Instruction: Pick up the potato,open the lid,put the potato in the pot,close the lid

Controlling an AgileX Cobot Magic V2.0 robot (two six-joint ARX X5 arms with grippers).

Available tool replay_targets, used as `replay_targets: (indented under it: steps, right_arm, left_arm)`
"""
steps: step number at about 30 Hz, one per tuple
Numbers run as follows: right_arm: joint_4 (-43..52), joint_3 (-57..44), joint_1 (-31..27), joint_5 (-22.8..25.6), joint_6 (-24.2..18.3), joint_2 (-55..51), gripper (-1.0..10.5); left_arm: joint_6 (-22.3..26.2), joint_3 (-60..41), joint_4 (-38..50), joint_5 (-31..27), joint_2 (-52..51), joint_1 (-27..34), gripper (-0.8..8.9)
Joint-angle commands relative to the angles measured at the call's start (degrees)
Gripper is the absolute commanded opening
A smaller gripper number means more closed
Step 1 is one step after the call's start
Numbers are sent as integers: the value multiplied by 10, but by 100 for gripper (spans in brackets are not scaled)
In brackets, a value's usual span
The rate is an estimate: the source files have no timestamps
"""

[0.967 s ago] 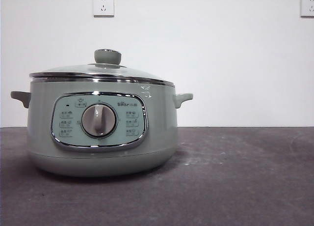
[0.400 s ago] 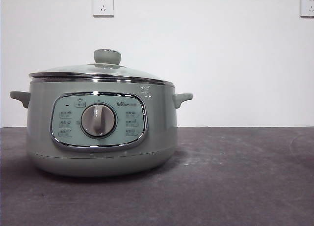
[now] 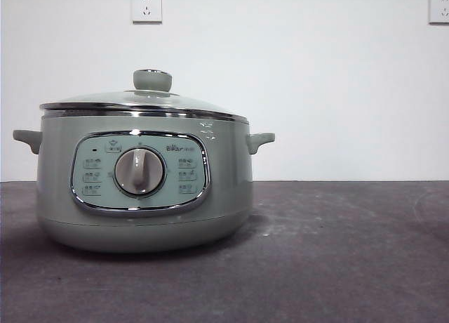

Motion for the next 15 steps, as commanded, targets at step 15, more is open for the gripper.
replay_targets:
  steps: [15]
  right_arm:
    - [3,-4,0,2,7,-1,1]
  left_arm:
    - [59,-32,81,16,-19,68,-3]
